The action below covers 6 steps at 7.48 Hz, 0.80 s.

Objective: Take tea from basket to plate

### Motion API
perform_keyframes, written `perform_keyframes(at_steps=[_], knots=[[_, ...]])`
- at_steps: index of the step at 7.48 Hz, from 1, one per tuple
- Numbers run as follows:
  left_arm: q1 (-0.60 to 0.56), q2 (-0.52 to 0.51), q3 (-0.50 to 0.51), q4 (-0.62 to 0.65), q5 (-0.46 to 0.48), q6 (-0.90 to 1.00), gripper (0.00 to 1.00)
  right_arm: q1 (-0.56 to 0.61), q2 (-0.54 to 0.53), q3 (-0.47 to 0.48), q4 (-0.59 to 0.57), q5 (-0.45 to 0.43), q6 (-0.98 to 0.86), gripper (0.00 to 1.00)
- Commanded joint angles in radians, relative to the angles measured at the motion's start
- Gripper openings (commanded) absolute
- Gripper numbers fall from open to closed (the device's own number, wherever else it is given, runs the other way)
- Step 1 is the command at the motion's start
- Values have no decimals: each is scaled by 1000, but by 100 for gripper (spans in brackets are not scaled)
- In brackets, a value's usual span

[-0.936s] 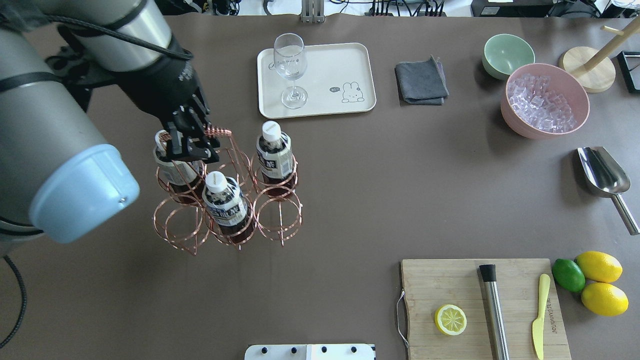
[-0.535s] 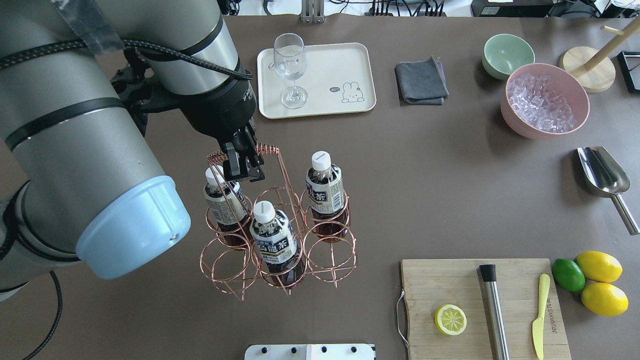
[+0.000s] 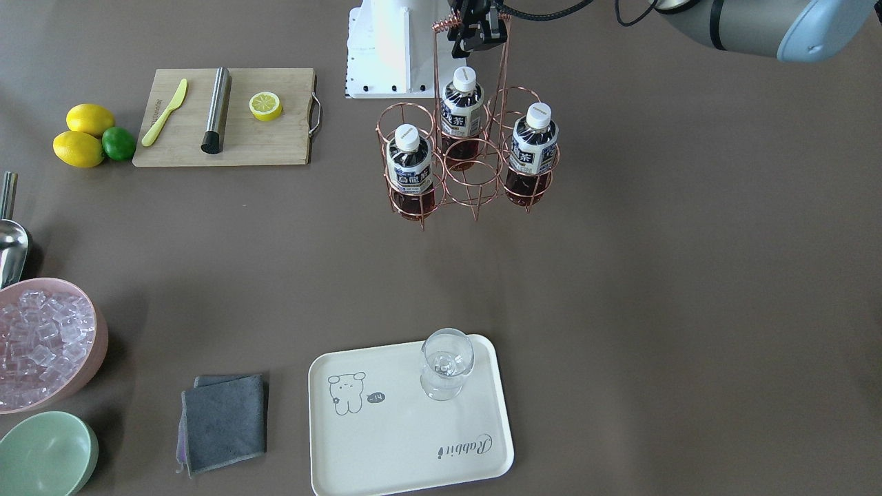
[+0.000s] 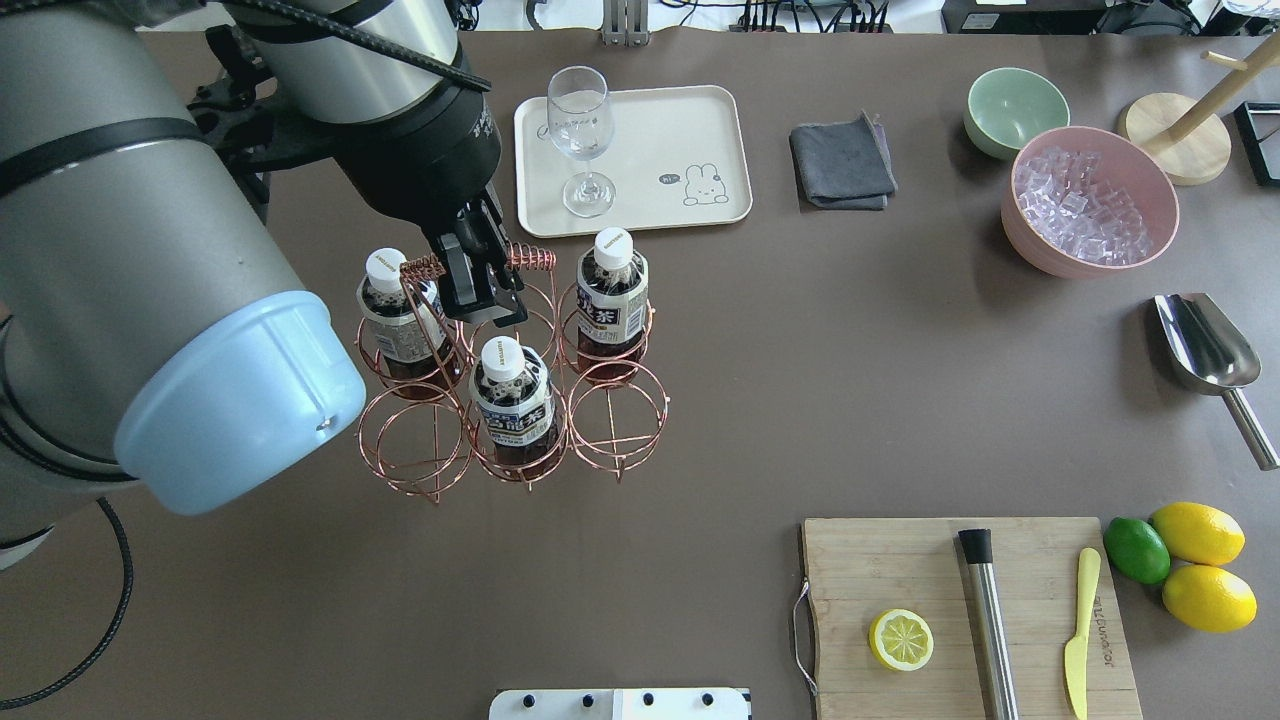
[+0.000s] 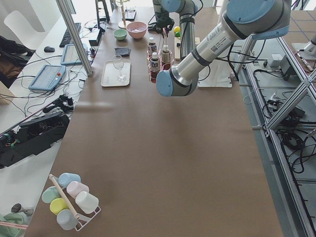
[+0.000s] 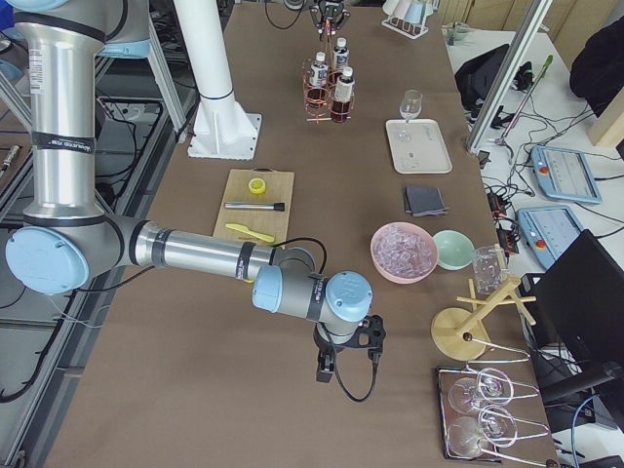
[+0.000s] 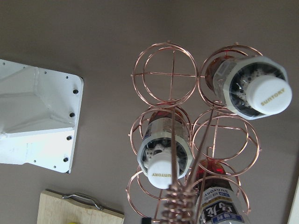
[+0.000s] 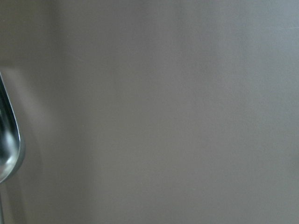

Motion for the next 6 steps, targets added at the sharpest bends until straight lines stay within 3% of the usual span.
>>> perform_keyframes(at_steps=[1,3,6], knots=[[-14,33,39,0,-36,62,0,0,1,-5,1,1,0,100],[-10,27,107,3,-35,85,0,0,1,-6,1,1,0,100],[47,25,129,-31,-35,85,0,-1,18,15,1,21,-2,100]])
